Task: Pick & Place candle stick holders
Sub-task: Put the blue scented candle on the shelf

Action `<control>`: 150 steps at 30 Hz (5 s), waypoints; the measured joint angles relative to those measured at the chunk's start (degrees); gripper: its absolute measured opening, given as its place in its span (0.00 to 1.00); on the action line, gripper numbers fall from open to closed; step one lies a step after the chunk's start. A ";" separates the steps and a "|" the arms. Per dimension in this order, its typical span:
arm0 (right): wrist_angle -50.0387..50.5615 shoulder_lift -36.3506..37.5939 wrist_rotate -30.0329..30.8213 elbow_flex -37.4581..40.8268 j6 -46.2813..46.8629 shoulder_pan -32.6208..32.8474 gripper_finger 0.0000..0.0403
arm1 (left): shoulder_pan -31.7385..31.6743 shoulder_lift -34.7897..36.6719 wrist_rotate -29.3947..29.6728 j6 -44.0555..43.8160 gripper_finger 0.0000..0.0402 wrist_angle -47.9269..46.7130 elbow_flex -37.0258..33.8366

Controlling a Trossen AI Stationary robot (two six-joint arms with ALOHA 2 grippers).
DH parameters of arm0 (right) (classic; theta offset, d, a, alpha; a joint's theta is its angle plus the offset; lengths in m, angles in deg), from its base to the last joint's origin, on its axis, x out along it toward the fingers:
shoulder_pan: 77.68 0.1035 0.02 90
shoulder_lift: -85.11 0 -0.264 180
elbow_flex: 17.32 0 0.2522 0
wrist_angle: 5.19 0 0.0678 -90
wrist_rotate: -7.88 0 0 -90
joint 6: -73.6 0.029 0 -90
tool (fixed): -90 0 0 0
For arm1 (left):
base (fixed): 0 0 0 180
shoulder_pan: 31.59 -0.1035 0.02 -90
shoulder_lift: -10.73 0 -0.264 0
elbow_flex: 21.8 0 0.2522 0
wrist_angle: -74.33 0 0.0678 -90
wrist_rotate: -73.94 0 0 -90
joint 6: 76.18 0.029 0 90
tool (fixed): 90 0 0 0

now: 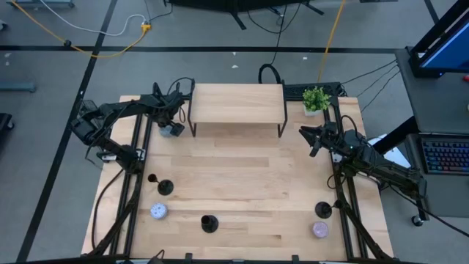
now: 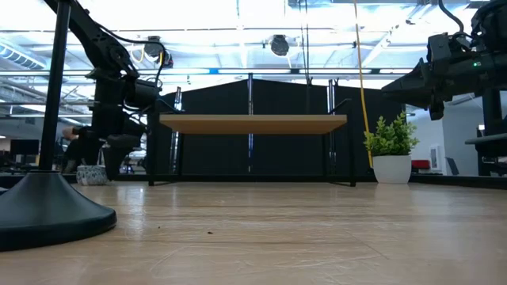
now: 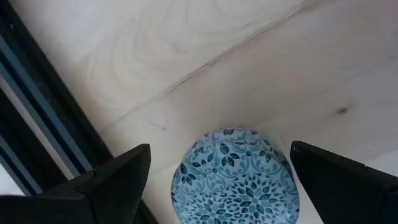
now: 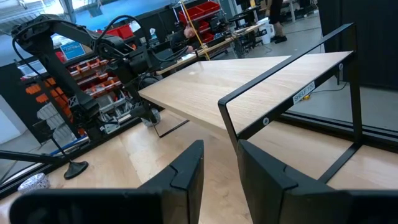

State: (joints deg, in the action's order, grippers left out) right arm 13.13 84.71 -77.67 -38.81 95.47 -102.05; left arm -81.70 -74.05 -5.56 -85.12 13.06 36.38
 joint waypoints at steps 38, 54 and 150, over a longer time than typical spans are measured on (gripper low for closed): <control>0.00 0.00 -0.02 0.01 0.00 0.01 0.22 | 0.00 0.08 -0.97 -3.25 0.77 1.11 -2.86; 0.00 0.00 -0.02 -0.01 0.01 0.00 0.22 | 0.04 0.35 -3.37 -3.43 0.77 -3.03 -2.75; 0.00 0.00 0.00 -0.01 0.00 -0.01 0.22 | 10.57 10.38 -2.36 -16.98 0.93 4.81 -4.22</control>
State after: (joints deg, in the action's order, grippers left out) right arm 13.13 84.71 -77.67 -38.81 95.47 -102.05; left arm -71.13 -63.67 -7.92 -102.09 17.87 32.16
